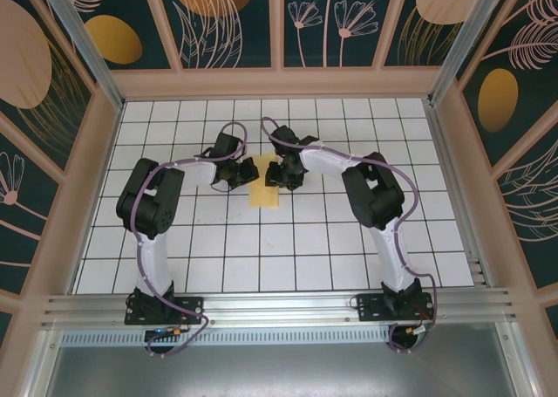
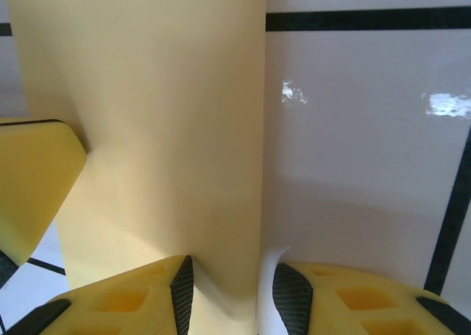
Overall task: Fold a paper plane with a square sheet of paper (pick it up from the middle)
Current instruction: Hold the square sheet of paper at the center of the table, then fold the square sheet of paper in half at the center of the table.
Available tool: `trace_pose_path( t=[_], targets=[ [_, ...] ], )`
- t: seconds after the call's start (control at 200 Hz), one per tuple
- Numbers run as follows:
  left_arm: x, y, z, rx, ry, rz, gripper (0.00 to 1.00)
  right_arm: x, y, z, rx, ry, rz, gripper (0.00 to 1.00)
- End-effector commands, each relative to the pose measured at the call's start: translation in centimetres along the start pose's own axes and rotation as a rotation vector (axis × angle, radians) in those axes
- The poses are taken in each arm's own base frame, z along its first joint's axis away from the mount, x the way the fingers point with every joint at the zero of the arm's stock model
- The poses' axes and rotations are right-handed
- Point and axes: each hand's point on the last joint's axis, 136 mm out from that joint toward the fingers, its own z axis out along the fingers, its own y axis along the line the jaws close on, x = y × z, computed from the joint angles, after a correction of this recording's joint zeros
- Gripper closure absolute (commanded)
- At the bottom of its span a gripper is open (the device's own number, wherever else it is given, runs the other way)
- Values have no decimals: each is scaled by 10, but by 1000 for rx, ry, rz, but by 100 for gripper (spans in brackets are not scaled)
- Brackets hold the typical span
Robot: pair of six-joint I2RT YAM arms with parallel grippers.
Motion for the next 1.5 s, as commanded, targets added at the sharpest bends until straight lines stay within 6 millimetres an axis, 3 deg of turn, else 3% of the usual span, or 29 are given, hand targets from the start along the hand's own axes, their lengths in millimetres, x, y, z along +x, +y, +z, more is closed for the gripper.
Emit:
trace_pose_path(
  t=[0.0, 0.15, 0.365, 0.505, 0.691, 0.806, 1.156, 1.406, 1.496],
  targets=[
    [28, 35, 16, -114, 92, -12, 92, 31, -65, 61, 183, 95, 40, 57],
    [46, 60, 20, -186, 124, -26, 93, 3, -39, 26, 88, 3, 42, 55],
    [57, 78, 22, -244, 140, -37, 93, -45, -7, -53, -47, -196, 41, 49],
    [59, 82, 22, -258, 144, -39, 94, -53, 11, -73, -120, -236, -20, 54],
    [60, 84, 23, -263, 144, -49, 94, -45, 34, -55, -245, -163, -54, 79],
    [60, 85, 22, -270, 142, -52, 95, -43, 44, -41, -293, -126, -62, 89],
    [60, 88, 21, -292, 141, -66, 96, -38, 37, -5, -287, -58, -51, 93],
    [66, 99, 19, -338, 141, -80, 97, -30, -1, 5, -227, -46, -3, 93],
    [69, 104, 19, -353, 145, -85, 97, -18, -12, 6, -215, -36, 2, 93]
  ],
)
